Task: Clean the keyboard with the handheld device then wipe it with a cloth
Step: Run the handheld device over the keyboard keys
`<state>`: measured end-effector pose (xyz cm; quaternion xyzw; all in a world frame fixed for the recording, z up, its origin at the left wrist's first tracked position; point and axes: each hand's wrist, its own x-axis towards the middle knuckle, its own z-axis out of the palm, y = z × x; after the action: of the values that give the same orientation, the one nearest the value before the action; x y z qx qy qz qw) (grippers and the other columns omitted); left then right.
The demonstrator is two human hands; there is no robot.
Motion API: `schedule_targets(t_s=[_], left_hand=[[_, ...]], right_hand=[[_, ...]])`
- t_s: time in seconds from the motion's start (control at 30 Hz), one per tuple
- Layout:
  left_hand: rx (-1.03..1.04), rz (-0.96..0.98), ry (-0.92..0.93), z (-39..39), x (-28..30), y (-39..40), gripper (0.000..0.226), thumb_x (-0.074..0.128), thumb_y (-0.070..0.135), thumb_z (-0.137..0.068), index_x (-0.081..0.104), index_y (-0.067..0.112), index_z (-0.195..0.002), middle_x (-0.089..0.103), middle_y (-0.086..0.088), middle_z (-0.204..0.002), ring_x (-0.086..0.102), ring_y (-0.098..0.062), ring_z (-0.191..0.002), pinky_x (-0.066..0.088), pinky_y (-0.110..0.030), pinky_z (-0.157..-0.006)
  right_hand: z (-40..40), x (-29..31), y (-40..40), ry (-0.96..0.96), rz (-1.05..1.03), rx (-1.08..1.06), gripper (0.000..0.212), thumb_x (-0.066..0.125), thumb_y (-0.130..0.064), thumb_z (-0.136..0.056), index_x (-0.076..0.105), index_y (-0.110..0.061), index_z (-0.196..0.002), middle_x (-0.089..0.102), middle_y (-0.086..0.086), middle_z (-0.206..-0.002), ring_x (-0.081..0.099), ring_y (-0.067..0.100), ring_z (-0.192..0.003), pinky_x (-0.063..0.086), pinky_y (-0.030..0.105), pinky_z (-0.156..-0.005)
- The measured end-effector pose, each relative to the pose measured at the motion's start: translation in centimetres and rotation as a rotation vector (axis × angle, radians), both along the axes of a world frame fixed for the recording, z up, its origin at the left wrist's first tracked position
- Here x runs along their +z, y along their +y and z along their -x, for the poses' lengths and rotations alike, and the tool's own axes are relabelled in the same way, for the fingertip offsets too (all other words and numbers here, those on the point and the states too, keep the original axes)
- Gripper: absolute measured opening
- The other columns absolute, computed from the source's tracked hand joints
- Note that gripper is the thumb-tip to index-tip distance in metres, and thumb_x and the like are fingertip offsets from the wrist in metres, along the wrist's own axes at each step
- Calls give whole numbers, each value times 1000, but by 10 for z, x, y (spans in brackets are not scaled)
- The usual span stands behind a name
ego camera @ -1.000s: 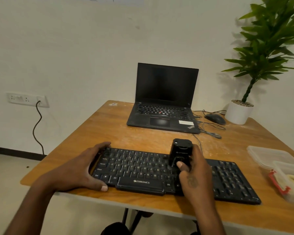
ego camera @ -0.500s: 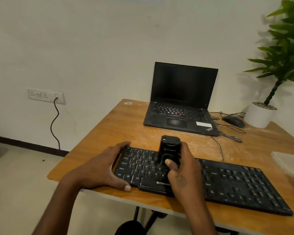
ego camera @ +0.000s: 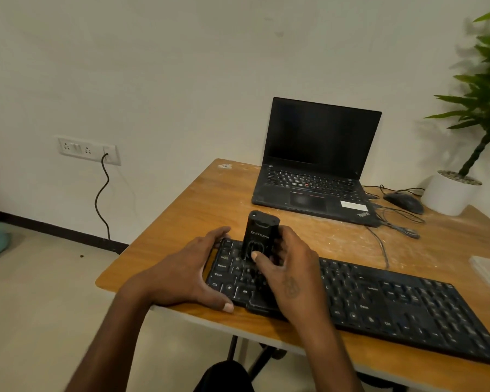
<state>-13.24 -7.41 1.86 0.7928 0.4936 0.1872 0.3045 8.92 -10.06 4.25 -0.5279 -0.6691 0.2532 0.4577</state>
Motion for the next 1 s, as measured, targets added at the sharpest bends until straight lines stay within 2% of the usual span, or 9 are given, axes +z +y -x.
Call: schedule_targets(t_s=[0.13,0.27,0.5,0.57,0.67,0.7,0.8,0.9,1.0], left_hand=[[2,-33,-42,-2,0,1,132,92,68,-53,5,58,-152,37,23,-149,43,1,-133,47,-37,-110],[-12,-49,-77,-6,3,0,126,93,63,-57,11,53,-151,38,28,-148,41,6,-135,44,-34,-112],[7,2,-117,-2,-1,2,141,97,59,-53,-5,61,-150,36,21,-156,45,-4,-138,46,-37,-112],[-1,-9,-117,-3,0,1,137,97,59,-54,-1,59,-150,37,24,-153,44,1,-136,46,-34,-112],[-10,-27,-93,-5,2,-1,131,95,60,-57,4,56,-150,34,29,-151,39,8,-135,43,-28,-113],[-7,-21,-95,-5,3,-1,130,95,60,-56,4,56,-150,36,29,-150,40,7,-135,44,-28,-112],[12,12,-120,-4,3,0,136,97,57,-53,1,58,-150,40,26,-149,47,1,-133,47,-35,-110],[9,33,-109,-3,2,0,141,98,56,-53,-5,60,-150,34,32,-148,44,3,-134,44,-32,-114],[2,39,-103,-2,1,1,142,98,54,-53,-5,59,-150,33,36,-146,44,6,-132,43,-29,-114]], right_hand=[[17,3,3,-63,-22,33,41,75,-19,-89,61,-31,-125,68,-18,-102,60,-15,-84,48,4,-65],[35,3,6,-88,-19,81,38,72,-19,-89,60,-31,-123,70,-12,-100,66,0,-84,55,14,-65],[17,8,13,-91,-29,61,41,76,-21,-88,62,-29,-125,69,-14,-107,63,-9,-87,48,4,-64],[25,10,15,-135,-37,70,43,76,-22,-87,61,-29,-127,70,-12,-109,65,-2,-92,52,8,-68],[40,9,19,-195,-47,101,42,75,-20,-86,59,-28,-124,71,-8,-108,68,7,-93,60,23,-73],[40,9,21,-191,-47,103,42,75,-19,-86,59,-28,-123,71,-7,-107,68,6,-92,60,21,-72],[26,13,25,-184,-51,71,44,77,-20,-86,59,-30,-125,70,-11,-112,61,-3,-90,49,5,-64],[4,15,26,-203,-60,-2,52,78,-22,-86,57,-30,-133,69,-11,-119,60,-2,-98,42,4,-63],[-6,13,28,-173,-47,-29,55,78,-22,-87,55,-30,-136,69,-9,-121,63,2,-103,45,6,-68]])
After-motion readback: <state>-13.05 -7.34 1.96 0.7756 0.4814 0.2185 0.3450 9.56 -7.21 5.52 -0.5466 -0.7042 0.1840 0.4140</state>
